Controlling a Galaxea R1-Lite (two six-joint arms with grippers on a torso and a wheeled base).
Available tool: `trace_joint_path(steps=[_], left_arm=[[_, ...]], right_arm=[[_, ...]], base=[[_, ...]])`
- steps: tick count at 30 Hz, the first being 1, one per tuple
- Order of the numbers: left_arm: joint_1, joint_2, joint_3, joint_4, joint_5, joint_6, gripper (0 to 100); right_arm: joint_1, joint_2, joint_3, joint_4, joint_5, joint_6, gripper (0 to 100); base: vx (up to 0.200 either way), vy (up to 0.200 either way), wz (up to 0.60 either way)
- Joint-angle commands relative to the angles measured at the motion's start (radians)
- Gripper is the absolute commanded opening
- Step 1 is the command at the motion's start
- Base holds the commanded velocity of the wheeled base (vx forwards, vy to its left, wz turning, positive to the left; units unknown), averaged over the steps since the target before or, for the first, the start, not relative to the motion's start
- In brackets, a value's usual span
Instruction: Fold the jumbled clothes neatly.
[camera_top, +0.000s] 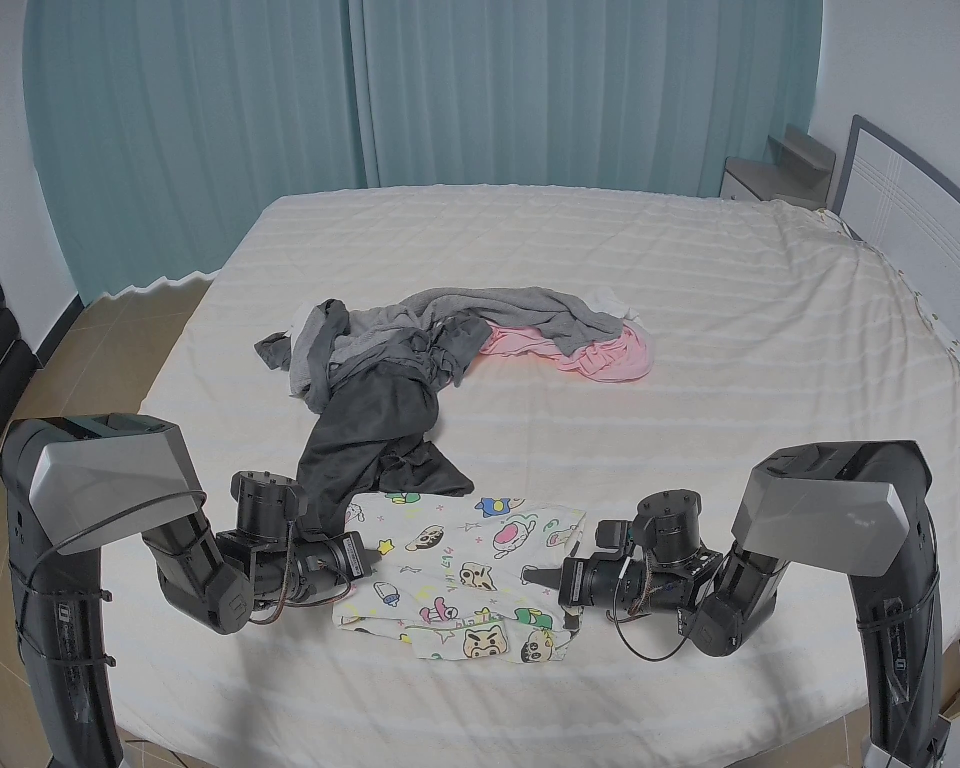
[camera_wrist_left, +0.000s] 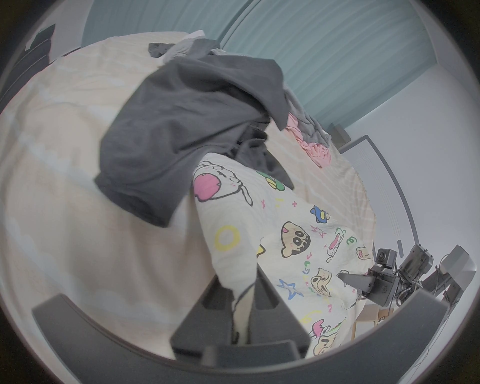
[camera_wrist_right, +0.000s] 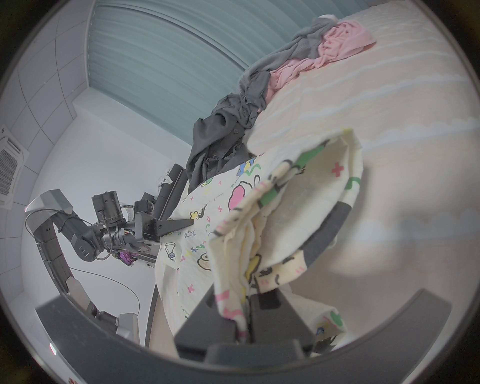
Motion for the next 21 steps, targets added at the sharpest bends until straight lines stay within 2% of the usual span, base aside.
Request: trace_joint_path(steps=[1,20,21], left_arm=[[0.0,0.003,0.01,-0.001,0.002,0.001,0],[-0.005,0.004,0.027,-0.035,0.0,0.001,0],[-0.005,0.004,0.035,-0.043,0.0,0.001,100]], right_arm=[[0.001,0.004,-0.003,0.0,-0.015,0.0,0],[0.001,0.004,0.005,0.0,-0.019,0.0,0],[0.001,0.005,0.01,0.002,-0.02,-0.001,100]], base=[[0.0,0.0,0.0],[0.0,0.0,0.0],[0.0,0.0,0.0]])
